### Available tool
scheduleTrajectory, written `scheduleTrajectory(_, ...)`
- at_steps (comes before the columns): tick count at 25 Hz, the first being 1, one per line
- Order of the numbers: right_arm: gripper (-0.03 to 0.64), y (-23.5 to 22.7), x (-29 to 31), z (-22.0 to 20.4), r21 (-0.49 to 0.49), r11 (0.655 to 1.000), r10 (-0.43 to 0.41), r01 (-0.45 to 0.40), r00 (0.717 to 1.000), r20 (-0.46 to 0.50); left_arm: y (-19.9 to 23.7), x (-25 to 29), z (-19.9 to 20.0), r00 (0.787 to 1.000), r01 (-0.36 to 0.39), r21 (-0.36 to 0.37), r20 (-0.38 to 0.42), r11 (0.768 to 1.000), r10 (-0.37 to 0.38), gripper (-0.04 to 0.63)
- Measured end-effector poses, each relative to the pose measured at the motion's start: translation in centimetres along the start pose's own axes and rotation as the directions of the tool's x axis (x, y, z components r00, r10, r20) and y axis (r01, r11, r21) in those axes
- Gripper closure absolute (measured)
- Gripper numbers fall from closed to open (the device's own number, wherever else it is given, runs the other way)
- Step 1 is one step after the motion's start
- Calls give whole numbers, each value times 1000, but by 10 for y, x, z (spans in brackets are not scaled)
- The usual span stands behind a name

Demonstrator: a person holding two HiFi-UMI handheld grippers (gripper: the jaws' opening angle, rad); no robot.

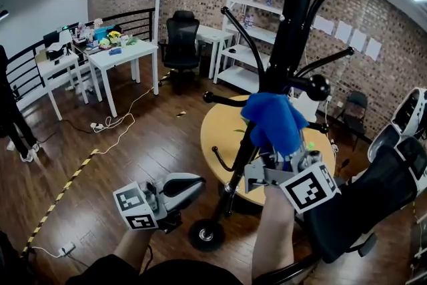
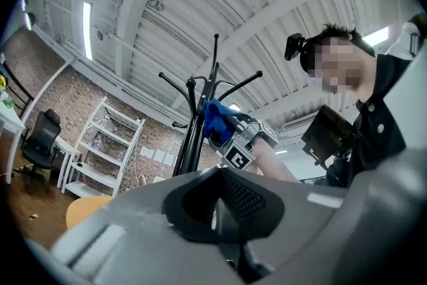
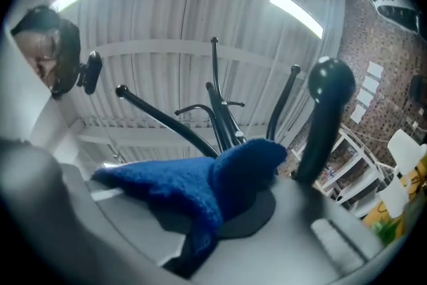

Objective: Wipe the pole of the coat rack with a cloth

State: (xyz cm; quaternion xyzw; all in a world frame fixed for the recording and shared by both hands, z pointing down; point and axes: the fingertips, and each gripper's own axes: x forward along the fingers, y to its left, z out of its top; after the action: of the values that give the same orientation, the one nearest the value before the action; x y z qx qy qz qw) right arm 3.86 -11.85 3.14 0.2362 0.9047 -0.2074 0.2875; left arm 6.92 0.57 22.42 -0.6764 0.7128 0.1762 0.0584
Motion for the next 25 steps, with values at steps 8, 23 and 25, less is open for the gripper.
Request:
scheduleTrajectory(8,598,-6,-10,-4,-2,998,-57,57,998,15,-3,-6,2,1000,0,-5,12,1000,0,592)
scheduleTrajectory(23,597,-88,-163,-211,127,938,-228,322,851,-474,-2,-1,-25,998,-32,-58,-59,998,29,592)
scheduleTrajectory(25,597,-91,-185,-241,142,927,-212,346,799,-562,-2,0,-30,997,-42,-64,-64,997,38,592)
